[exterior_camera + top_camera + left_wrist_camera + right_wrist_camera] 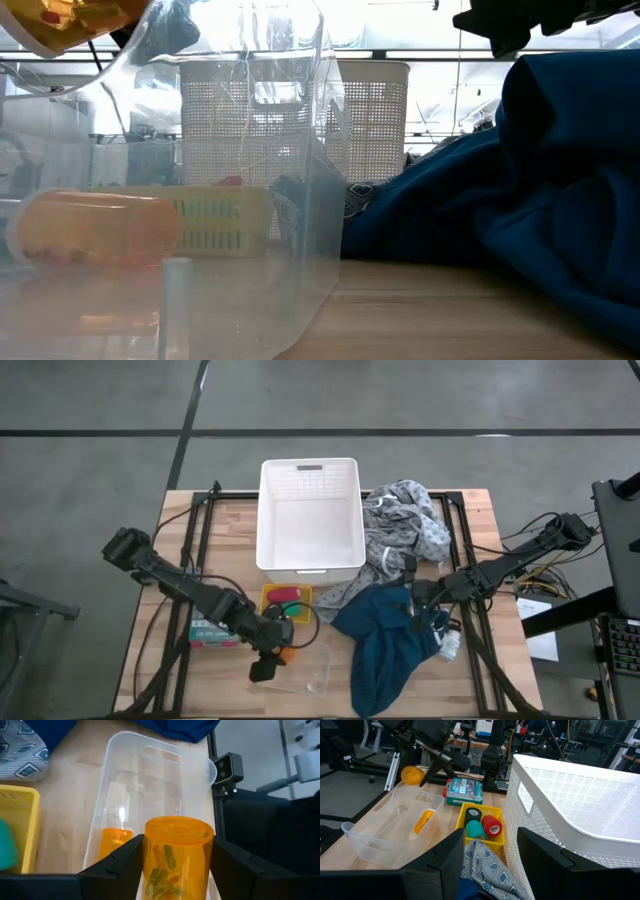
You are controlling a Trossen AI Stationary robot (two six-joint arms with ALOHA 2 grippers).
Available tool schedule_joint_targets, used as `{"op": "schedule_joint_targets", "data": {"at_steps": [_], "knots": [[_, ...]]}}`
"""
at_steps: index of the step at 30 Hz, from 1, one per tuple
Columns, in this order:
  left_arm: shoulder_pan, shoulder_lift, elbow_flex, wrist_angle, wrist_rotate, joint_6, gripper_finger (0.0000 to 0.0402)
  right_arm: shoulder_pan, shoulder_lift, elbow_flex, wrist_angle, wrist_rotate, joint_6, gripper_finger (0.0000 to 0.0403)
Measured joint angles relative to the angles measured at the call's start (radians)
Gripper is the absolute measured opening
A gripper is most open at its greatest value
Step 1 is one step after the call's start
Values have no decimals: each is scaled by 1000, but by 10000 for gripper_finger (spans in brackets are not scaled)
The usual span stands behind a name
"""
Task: Pick & Place Medicine items
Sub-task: Put the orange medicine bottle into the transparent bin
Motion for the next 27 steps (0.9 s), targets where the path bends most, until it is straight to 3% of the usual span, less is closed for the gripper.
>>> {"op": "schedule_joint_targets", "data": {"at_steps": [12,19,27], "knots": [[0,0,-1,7,-33,23,209,0,0,0,0,0,0,178],[0,1,-50,114,-37,56,209,0,0,0,0,0,0,180],[0,2,-70,130,-37,84,203,0,0,0,0,0,0,179]]}}
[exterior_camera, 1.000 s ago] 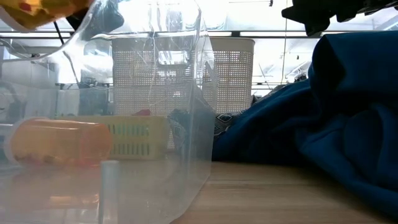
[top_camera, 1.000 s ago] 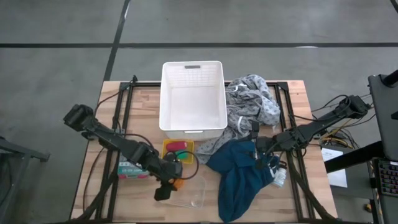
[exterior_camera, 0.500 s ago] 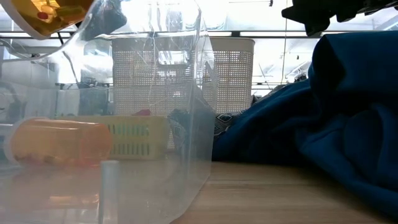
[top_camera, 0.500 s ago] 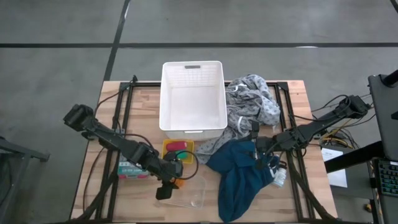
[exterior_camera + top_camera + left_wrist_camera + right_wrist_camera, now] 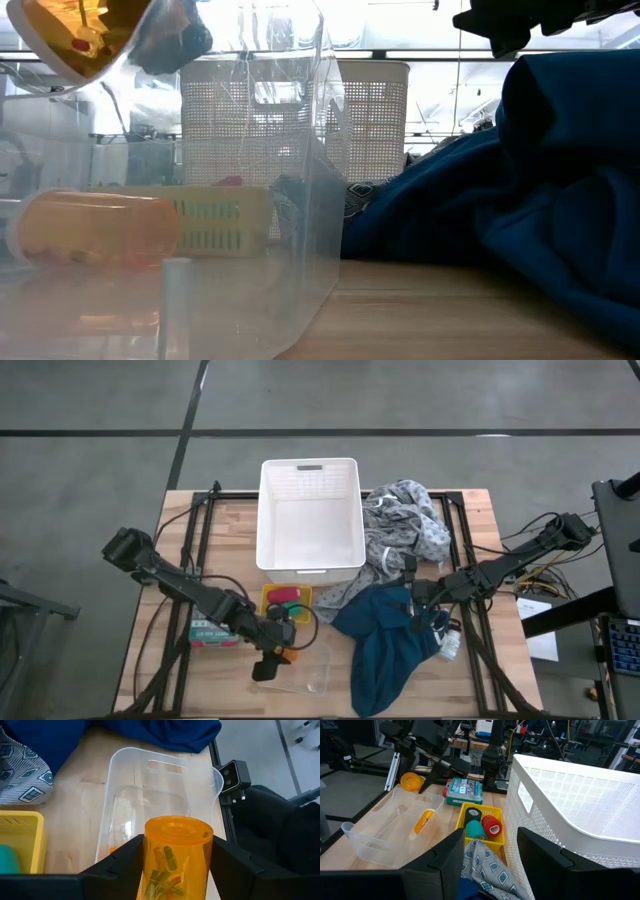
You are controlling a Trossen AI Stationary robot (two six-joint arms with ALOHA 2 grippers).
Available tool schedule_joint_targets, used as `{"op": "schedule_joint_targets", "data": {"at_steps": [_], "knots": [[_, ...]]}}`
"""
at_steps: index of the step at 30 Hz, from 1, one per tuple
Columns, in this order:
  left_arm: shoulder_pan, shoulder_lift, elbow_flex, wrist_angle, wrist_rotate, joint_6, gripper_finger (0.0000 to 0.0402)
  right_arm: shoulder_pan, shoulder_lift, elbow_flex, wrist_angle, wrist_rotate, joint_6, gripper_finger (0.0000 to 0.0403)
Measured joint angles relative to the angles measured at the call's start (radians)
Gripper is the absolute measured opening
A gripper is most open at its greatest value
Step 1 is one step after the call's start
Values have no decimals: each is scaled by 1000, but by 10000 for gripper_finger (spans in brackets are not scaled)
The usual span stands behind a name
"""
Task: Pick & Place Medicine items
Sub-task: Put the orange medicine bottle into the transparent bin
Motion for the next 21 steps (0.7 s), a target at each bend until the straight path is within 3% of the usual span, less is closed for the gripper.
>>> {"op": "schedule_joint_targets", "data": {"at_steps": [7,21], "knots": [[-6,24,-30,47,21,47,203,0,0,0,0,0,0,178],[-8,235,-20,100,55,-25,203,0,0,0,-1,0,0,178]]}}
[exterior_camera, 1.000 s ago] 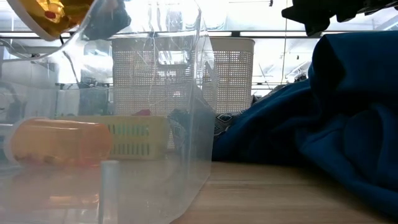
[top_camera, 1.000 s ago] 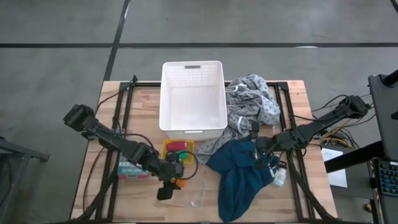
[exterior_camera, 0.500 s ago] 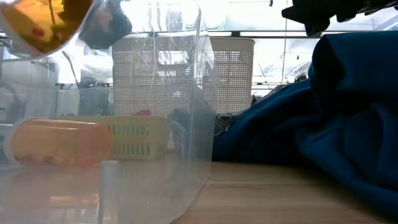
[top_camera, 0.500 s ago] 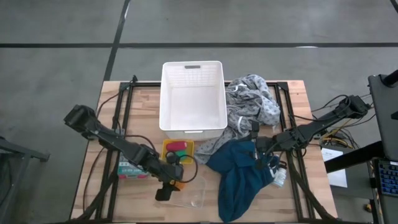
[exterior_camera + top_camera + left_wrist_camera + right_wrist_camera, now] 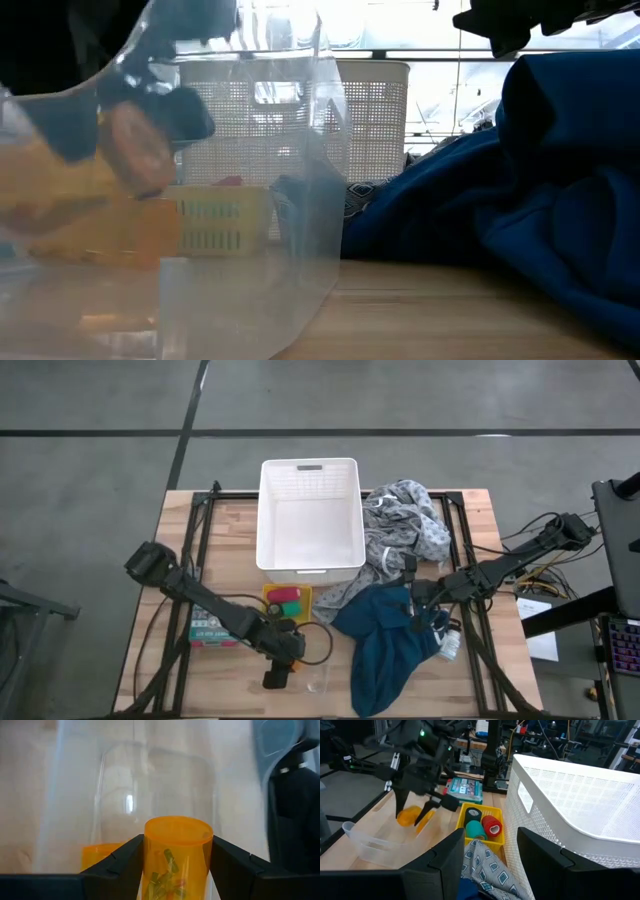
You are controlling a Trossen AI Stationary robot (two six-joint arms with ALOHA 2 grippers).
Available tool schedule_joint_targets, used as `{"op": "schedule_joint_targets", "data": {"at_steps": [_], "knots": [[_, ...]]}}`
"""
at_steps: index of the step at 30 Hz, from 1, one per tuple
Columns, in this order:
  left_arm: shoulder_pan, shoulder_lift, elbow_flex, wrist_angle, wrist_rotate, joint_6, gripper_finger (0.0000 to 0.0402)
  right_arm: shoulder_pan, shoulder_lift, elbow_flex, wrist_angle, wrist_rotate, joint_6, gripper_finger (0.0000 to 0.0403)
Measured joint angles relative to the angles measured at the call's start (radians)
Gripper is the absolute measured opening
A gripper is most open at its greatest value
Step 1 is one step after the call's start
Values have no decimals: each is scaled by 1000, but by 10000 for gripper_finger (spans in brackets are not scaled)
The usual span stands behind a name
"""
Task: Pick & Place Medicine items
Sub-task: Put the orange medicine bottle into the transparent bin
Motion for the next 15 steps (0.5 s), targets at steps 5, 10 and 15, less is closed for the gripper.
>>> {"op": "schedule_joint_targets", "data": {"at_steps": [5,10,15], "knots": [[0,17,-1,-8,10,-9,203,0,0,0,0,0,0,180],[0,13,-3,-11,8,-12,210,0,0,0,0,0,0,178],[0,13,-3,-12,5,-16,234,0,0,0,0,0,0,180]]}}
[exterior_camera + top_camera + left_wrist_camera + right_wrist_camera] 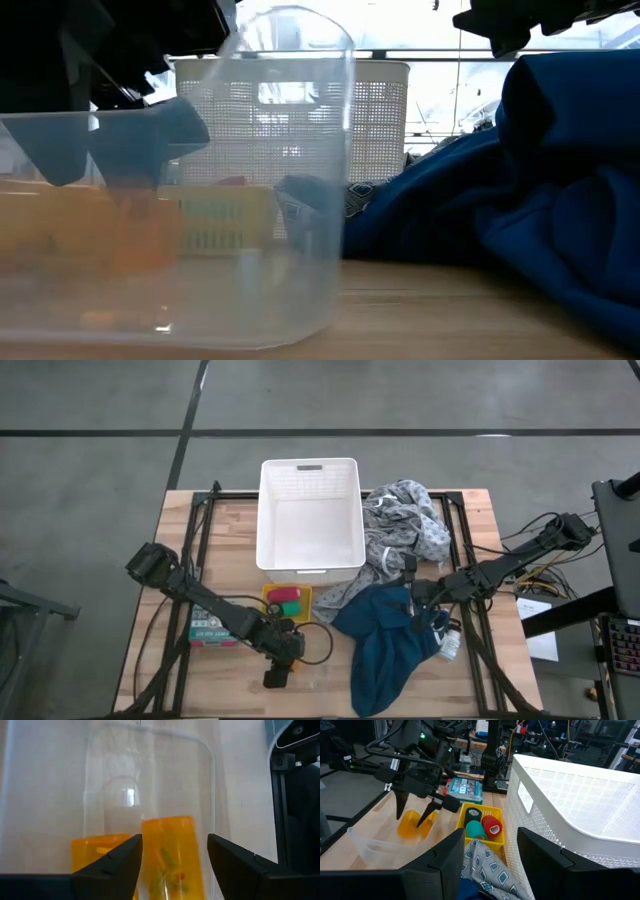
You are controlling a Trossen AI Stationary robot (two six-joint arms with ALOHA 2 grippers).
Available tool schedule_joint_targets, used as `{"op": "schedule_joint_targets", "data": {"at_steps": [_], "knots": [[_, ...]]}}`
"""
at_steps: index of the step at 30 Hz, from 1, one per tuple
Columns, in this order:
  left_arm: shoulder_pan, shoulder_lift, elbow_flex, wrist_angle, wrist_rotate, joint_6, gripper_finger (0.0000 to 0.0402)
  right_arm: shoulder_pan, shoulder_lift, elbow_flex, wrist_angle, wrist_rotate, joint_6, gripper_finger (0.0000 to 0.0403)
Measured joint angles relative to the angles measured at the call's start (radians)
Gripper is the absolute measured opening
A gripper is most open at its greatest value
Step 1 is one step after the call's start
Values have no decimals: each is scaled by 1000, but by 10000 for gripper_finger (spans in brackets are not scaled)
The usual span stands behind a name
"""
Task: Pick & Place Medicine items
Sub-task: Put the orange medicine bottle into the transparent bin, then put the white medicine bottle into the transparent bin
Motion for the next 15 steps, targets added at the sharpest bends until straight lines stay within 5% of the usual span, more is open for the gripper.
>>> {"op": "schedule_joint_targets", "data": {"at_steps": [15], "knots": [[0,-2,-1,5,1,-6,255,0,0,0,0,0,0,178]]}}
